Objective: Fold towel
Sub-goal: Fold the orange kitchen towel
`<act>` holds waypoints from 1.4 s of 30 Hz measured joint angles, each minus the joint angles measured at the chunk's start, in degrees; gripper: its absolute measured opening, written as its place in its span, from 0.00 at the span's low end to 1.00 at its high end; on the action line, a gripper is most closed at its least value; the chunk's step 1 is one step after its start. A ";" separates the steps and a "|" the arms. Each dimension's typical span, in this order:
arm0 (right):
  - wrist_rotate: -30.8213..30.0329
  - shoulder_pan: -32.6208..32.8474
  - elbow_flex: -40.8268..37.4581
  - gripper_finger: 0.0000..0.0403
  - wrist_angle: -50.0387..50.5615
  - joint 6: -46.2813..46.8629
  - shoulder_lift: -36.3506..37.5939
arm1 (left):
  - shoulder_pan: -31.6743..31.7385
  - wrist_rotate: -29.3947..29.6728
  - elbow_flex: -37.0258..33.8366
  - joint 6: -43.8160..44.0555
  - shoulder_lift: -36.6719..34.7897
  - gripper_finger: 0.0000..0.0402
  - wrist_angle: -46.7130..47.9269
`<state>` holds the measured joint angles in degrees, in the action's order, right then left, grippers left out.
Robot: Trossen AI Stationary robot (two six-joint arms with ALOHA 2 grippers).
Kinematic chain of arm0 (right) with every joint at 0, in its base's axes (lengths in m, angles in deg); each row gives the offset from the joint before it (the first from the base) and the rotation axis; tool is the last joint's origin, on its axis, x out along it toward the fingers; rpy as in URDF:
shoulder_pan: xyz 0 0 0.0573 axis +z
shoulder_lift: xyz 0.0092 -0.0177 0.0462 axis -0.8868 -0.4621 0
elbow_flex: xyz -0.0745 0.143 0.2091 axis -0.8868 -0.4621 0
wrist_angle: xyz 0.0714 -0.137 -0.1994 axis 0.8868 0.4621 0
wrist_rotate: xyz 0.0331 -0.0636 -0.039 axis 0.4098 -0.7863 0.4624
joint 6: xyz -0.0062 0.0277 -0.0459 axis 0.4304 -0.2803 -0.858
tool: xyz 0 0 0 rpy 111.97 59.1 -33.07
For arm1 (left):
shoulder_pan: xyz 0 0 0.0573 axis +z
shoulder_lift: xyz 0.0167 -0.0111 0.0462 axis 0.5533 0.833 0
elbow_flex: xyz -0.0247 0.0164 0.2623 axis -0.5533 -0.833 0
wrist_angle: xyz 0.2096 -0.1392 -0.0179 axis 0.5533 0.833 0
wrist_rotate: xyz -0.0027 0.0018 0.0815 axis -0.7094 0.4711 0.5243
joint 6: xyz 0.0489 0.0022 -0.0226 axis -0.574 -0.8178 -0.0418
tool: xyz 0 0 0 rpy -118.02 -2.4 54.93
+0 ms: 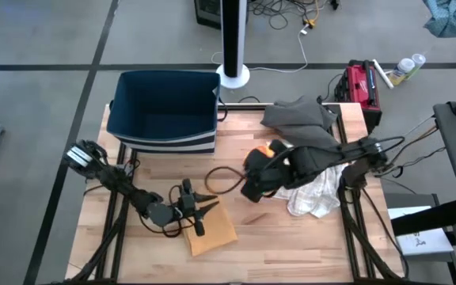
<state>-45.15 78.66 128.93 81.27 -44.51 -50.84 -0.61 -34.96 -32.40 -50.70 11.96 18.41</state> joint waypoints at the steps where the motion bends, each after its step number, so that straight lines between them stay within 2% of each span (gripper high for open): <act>1: -0.01 0.10 2.36 0.00 -0.03 -1.19 -1.52 | 0.09 -0.78 0.83 -0.72 1.47 0.21 -1.75; 7: 0.59 0.07 13.36 0.00 0.64 -5.55 -8.40 | 0.68 -1.03 8.01 -0.90 10.00 0.36 -3.69; 11: 0.96 0.62 18.78 0.00 4.58 -5.73 -11.22 | 0.47 7.66 10.44 -0.42 12.46 0.49 -1.19; 13: 0.97 1.05 19.73 0.00 6.46 -5.51 -11.61 | 0.39 10.01 10.39 0.57 12.43 0.55 -0.50; 17: 0.98 1.69 19.73 0.00 6.46 -5.48 -11.61 | 0.39 9.57 10.18 1.16 12.09 0.66 -0.53; 20: 0.96 1.83 19.73 0.00 6.31 -5.48 -11.56 | 0.98 5.14 10.17 1.19 12.02 0.71 -0.46; 23: 0.96 1.81 19.73 0.00 5.77 -5.51 -11.55 | 2.68 0.11 11.06 2.26 12.09 0.72 0.08; 28: 0.96 1.97 19.73 0.00 5.04 -5.65 -11.66 | 5.42 -0.45 12.67 2.62 12.77 0.66 1.43; 34: 0.98 2.21 19.70 0.00 5.30 -6.35 -11.98 | 6.84 -6.75 15.04 2.48 12.81 0.53 3.68; 37: 0.98 2.21 19.70 0.00 5.60 -6.78 -12.02 | 6.82 -6.75 15.98 2.67 12.81 0.39 5.98; 42: 0.98 2.19 19.70 0.00 5.62 -7.90 -11.99 | 6.86 -6.21 17.13 4.10 12.77 0.06 11.98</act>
<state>-44.17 80.86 148.64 86.89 -52.41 -62.83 6.26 -41.17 -15.27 -46.60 24.73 30.39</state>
